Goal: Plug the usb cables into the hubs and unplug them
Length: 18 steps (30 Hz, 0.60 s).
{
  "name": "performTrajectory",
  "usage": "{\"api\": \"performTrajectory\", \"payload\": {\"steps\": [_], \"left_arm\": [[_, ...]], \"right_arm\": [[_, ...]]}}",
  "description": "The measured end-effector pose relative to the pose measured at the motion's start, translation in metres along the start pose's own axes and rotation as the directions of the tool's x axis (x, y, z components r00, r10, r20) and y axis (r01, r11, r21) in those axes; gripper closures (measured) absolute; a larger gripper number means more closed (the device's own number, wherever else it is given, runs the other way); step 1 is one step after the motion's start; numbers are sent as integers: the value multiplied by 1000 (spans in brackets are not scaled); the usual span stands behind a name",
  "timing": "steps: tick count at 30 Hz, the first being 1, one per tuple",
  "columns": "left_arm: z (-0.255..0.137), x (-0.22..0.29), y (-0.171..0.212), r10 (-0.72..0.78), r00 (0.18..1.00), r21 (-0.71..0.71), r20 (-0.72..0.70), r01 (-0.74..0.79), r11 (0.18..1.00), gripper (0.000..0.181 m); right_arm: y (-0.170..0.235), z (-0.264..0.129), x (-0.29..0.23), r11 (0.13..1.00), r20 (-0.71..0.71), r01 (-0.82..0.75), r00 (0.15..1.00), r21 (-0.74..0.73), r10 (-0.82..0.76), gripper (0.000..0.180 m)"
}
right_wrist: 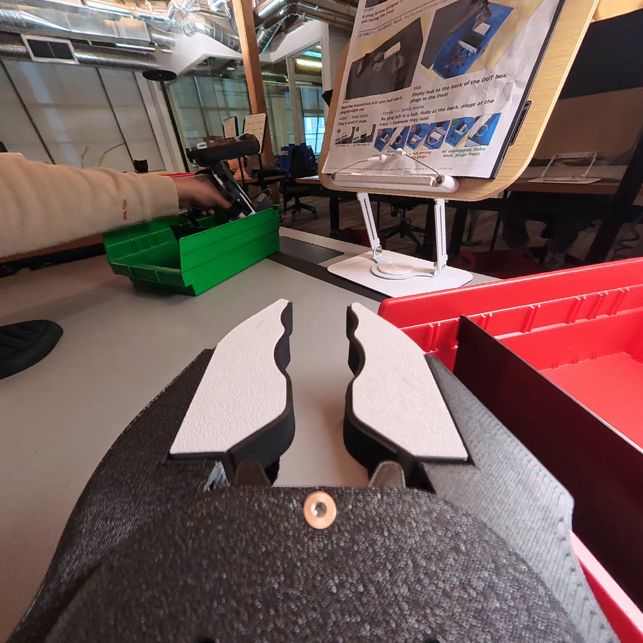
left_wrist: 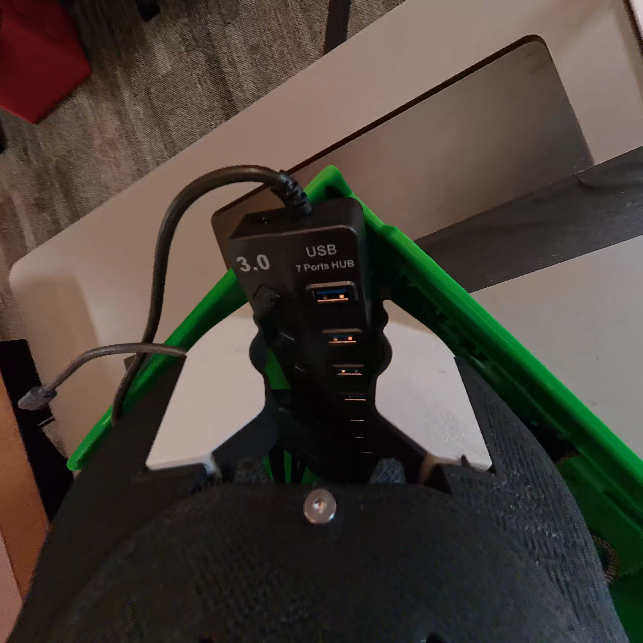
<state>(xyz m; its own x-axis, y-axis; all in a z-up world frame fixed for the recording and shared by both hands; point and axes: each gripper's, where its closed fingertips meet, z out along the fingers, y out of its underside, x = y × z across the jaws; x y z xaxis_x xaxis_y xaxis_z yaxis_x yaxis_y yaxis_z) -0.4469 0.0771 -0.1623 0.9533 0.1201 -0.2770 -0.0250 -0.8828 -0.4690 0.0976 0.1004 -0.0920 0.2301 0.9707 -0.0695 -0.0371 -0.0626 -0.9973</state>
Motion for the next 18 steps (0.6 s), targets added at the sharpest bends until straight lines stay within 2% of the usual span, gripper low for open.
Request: {"api": "performTrajectory", "payload": {"steps": [4, 10, 14, 18], "left_arm": [[-6, -7, -3, 16, 998, 44, 53, -19, 999, 121], [-44, -11, -18, -43, 999, 188, 9, 40, 981, 122], [-86, -14, -35, -117, 989, 329, -91, 141, 934, 122], [-134, -18, -51, -161, 967, 474, -195, 237, 848, 122]], "right_arm": [[1, 0, 0, 1000, 1, -2, 1000, -7, 2, 151], [2, 1, 0, 1000, 5, -10, 1000, -6, 10, 151], [3, 1, -1, 1000, 5, -2, 1000, -11, 2, 151], [4, 1, -2, 1000, 4, 3, 1000, -15, -3, 151]]}}
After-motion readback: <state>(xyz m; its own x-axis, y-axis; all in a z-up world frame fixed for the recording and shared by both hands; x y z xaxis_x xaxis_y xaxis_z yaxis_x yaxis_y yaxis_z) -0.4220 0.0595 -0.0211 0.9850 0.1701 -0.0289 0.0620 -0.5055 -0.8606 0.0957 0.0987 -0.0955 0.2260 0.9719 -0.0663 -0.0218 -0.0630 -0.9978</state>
